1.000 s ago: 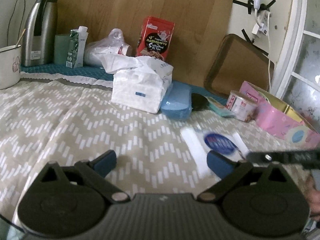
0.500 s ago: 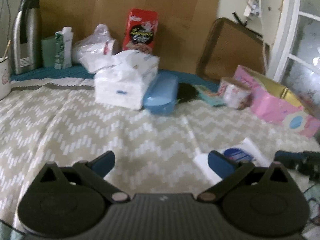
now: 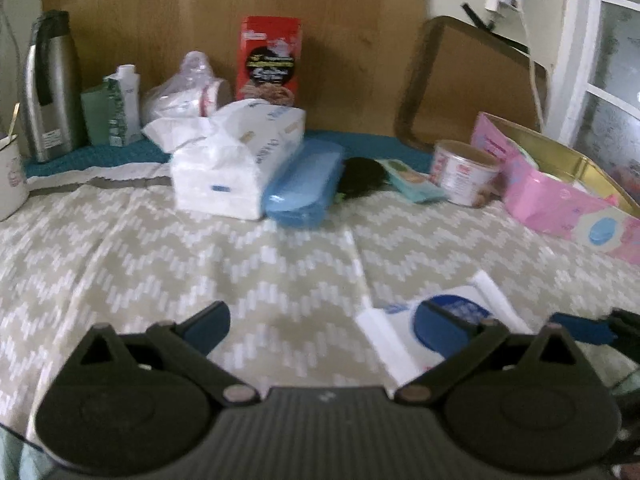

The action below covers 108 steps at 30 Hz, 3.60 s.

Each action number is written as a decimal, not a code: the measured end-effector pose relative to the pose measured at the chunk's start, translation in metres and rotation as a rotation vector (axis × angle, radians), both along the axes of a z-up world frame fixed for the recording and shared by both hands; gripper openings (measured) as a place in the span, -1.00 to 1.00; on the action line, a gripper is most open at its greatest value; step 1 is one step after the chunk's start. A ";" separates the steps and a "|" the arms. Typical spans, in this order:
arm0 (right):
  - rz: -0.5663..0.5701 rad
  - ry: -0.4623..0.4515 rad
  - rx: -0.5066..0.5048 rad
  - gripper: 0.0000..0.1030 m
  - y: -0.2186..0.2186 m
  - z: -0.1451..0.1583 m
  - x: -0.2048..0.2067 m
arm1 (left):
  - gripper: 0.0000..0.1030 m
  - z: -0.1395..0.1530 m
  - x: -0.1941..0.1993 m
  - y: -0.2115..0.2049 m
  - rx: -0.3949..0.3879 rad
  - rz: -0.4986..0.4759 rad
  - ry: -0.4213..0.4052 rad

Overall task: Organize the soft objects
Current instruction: 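Grasp the white wet-wipe packet with the left gripper, then carry the wipe packet over the pink tin and open the left gripper, then grasp the light blue plastic case with the right gripper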

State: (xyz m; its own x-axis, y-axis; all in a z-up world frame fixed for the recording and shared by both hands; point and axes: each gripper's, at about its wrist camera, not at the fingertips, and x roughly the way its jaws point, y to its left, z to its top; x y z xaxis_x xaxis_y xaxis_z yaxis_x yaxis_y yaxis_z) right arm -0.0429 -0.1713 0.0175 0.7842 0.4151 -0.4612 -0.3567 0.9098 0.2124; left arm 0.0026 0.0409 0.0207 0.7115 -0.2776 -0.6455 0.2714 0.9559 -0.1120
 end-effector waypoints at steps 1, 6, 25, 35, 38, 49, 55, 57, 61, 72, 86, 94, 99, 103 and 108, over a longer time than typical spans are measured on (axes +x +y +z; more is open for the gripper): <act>0.001 0.001 -0.001 0.45 0.001 -0.001 0.000 | 0.98 0.001 -0.002 -0.004 -0.008 -0.023 0.007; 0.007 0.001 -0.039 0.46 0.008 0.000 0.004 | 0.70 0.003 -0.001 -0.021 -0.039 -0.101 0.053; -0.161 -0.004 -0.041 -0.18 -0.049 -0.004 -0.024 | 0.22 -0.003 0.015 -0.154 -0.087 -0.390 0.170; -0.426 0.010 -0.059 -0.18 -0.122 -0.014 -0.070 | 0.36 -0.016 -0.002 -0.258 0.034 -0.608 0.118; -0.472 0.011 -0.043 -0.16 -0.135 -0.021 -0.074 | 0.44 -0.014 -0.006 -0.265 0.058 -0.609 0.107; -0.468 -0.033 -0.071 0.05 -0.134 -0.027 -0.076 | 0.57 -0.014 0.003 -0.266 0.065 -0.580 0.130; -0.474 -0.046 -0.090 0.25 -0.136 -0.028 -0.075 | 0.60 -0.014 0.002 -0.265 0.063 -0.579 0.128; -0.475 -0.053 -0.105 0.35 -0.134 -0.029 -0.075 | 0.61 -0.015 0.002 -0.265 0.063 -0.581 0.128; -0.470 -0.067 -0.143 0.37 -0.131 -0.030 -0.074 | 0.63 -0.015 0.003 -0.264 0.062 -0.588 0.126; -0.430 -0.101 -0.173 -0.01 -0.118 -0.031 -0.072 | 0.51 -0.014 0.002 -0.266 0.039 -0.607 0.117; -0.533 -0.317 -0.192 -0.03 -0.157 0.026 -0.027 | 0.74 0.059 0.048 -0.321 -0.008 -0.574 -0.115; -0.696 -0.195 -0.129 0.14 -0.199 0.024 0.030 | 0.87 0.056 0.058 -0.278 -0.154 -0.455 -0.118; -0.626 -0.262 -0.029 0.12 -0.177 0.027 -0.010 | 0.93 0.043 0.036 -0.175 -0.230 -0.387 -0.145; -0.388 -0.183 0.061 -0.07 -0.137 0.034 0.005 | 0.93 0.028 0.028 -0.094 -0.209 -0.251 -0.126; -0.104 -0.045 0.116 -0.06 -0.062 0.044 0.067 | 0.92 0.012 0.034 -0.010 -0.245 -0.053 -0.051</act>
State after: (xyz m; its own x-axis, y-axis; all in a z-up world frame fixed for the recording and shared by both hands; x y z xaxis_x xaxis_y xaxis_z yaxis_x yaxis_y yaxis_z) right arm 0.0242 -0.2334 0.0612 0.8444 0.3792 -0.3783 -0.2738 0.9126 0.3037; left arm 0.0362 0.0308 0.0326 0.7219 -0.4591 -0.5178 0.3318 0.8863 -0.3232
